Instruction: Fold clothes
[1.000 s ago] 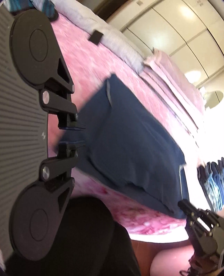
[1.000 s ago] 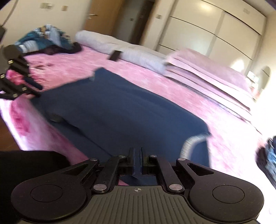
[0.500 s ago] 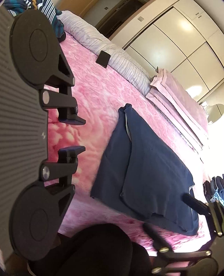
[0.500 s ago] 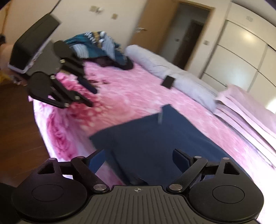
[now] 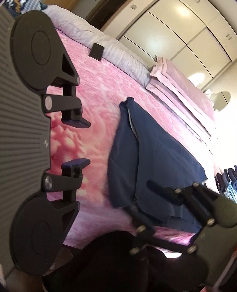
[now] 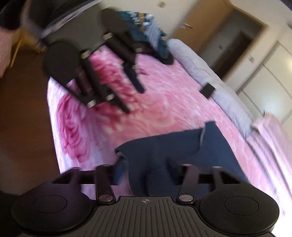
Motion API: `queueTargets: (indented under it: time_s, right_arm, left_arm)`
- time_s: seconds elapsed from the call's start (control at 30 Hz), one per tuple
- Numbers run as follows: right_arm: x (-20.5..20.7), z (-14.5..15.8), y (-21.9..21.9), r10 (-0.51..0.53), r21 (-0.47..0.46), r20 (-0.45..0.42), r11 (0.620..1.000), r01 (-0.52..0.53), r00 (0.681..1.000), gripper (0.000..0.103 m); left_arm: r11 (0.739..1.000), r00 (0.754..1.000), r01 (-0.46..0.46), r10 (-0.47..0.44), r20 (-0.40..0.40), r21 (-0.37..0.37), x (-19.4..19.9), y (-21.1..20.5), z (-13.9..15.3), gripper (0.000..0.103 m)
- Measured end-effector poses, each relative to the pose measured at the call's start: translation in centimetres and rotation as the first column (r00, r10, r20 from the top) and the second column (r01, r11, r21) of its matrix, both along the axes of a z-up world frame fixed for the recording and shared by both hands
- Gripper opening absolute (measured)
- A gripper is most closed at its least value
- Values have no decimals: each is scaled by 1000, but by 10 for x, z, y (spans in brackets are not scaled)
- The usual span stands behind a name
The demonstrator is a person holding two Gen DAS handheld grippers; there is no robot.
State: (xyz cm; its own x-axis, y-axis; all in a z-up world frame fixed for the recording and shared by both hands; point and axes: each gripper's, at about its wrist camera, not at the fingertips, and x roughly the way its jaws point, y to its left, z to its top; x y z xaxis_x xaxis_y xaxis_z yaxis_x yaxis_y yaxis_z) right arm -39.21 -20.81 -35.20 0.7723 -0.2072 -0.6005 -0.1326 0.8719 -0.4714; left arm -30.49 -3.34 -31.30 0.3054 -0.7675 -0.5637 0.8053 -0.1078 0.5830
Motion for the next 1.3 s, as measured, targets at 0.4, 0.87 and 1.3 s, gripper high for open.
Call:
queueTargets:
  time_s: [0.4, 0.87, 1.3]
  right_arm:
    - [-34, 51, -19, -144, 182, 144, 976, 117, 979, 0]
    - [-43, 62, -24, -187, 306, 149, 942, 134, 971, 0]
    - [-46, 13, 3, -117, 138, 88, 985, 104, 989, 76]
  left_arm:
    - [970, 960, 239, -241, 143, 36, 0, -64, -17, 45]
    - [916, 839, 373, -402, 368, 150, 40, -140, -36, 17]
    - [930, 901, 347, -366, 232, 123, 47, -140, -25, 6]
